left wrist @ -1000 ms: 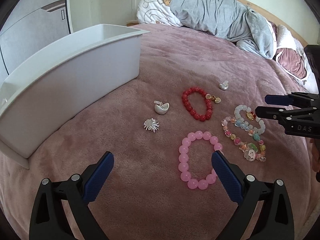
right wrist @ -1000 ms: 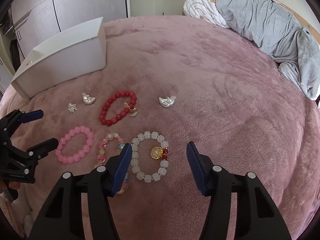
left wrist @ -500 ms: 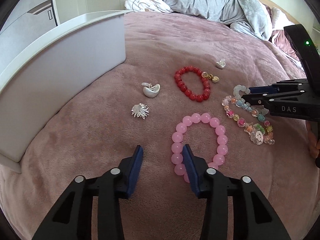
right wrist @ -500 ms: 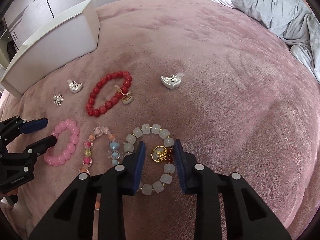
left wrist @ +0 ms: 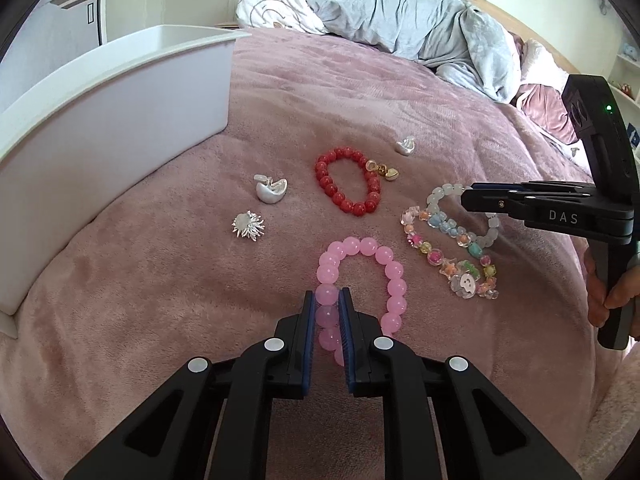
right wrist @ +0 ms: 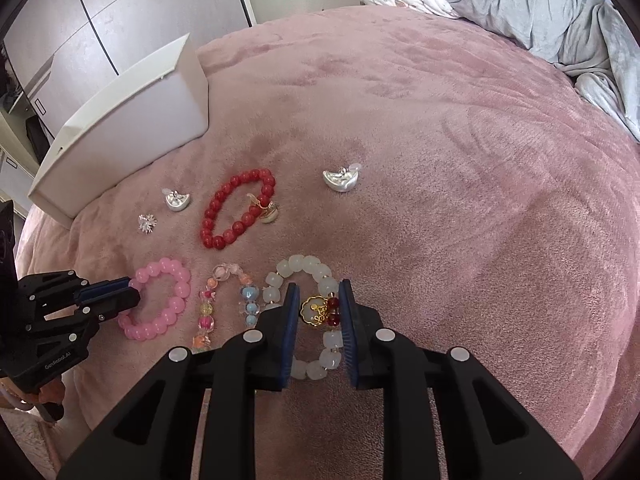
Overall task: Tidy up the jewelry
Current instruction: 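Lift both bracelets and carry them over the white bin with both tools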
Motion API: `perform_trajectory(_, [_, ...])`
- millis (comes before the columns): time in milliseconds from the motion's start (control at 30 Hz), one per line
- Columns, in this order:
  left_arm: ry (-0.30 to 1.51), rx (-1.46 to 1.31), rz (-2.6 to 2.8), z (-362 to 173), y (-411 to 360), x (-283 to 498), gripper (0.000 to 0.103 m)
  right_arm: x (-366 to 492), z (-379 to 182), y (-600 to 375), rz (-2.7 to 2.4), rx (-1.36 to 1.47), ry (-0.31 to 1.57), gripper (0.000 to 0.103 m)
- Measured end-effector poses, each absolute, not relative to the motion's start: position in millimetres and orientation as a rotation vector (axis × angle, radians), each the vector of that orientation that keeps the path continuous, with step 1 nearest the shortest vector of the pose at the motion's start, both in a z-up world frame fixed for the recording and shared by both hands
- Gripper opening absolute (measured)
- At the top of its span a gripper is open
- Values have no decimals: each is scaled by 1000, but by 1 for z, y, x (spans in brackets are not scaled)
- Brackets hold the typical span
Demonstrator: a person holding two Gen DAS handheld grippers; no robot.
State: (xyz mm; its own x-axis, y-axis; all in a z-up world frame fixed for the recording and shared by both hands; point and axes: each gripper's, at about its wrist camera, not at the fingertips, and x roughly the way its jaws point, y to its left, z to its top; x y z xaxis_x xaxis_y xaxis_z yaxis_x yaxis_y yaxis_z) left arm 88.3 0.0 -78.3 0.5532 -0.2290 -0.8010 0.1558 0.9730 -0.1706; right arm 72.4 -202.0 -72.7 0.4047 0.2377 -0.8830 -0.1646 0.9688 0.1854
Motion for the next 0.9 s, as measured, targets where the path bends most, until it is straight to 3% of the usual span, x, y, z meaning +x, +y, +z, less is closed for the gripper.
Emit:
perform_trajectory(567, [836, -73, -287, -4, 15, 79, 16, 70, 9, -189, 302, 78, 959, 20])
perform_trajectory(900, [746, -114, -216, 63, 74, 97, 17, 116, 83, -131, 406, -8, 837, 20])
